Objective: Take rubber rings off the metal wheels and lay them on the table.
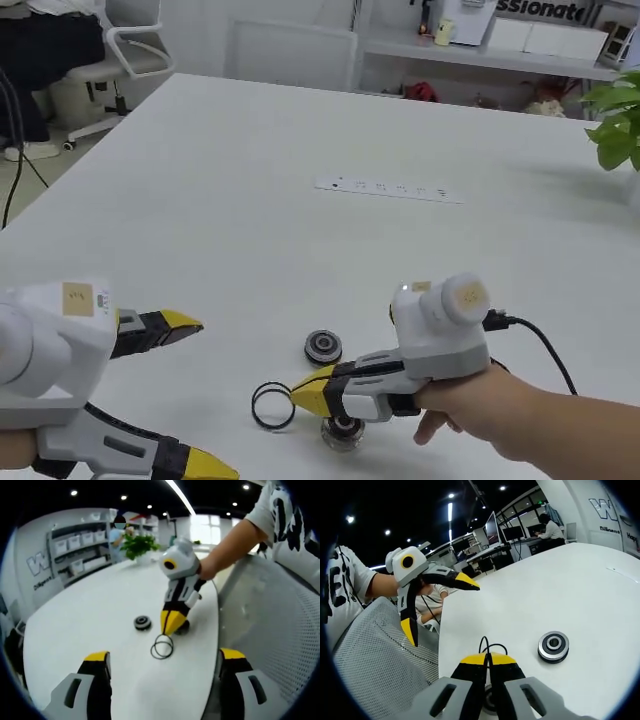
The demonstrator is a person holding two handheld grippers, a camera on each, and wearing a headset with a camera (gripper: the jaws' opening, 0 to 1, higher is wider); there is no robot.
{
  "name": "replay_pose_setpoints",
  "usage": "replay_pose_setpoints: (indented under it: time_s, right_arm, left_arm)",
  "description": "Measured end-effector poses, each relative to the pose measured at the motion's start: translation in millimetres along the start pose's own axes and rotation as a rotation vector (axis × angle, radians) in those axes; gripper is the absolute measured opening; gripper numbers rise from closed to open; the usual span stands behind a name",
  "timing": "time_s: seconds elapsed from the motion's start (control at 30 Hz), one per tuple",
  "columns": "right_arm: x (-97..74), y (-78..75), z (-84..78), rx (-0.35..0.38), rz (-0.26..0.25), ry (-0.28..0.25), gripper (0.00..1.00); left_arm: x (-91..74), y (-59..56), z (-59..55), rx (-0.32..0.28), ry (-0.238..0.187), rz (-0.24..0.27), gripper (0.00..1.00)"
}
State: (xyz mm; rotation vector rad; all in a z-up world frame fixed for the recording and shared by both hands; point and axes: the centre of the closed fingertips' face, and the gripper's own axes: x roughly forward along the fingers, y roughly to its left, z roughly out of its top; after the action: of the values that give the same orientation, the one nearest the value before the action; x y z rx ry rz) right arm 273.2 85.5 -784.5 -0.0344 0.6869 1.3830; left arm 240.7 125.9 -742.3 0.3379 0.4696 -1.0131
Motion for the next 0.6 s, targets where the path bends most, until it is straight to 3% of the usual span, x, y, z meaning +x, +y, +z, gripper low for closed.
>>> replay_pose_setpoints:
  time_s: [0.23,0.6]
  right_arm:
    - [1.6,-1.8,-2.5,0.007,-0.004,0.005,0.0]
    - [4.4,-2.5,-3.9,0.008,-0.012,0.009,0.0]
  left_arm:
    - [1.9,3.1,-5.3,-0.003,0.004,-0.004,0.9]
    - [2.3,-0.9,-4.4,-0.005,0.013,-0.009,0.89]
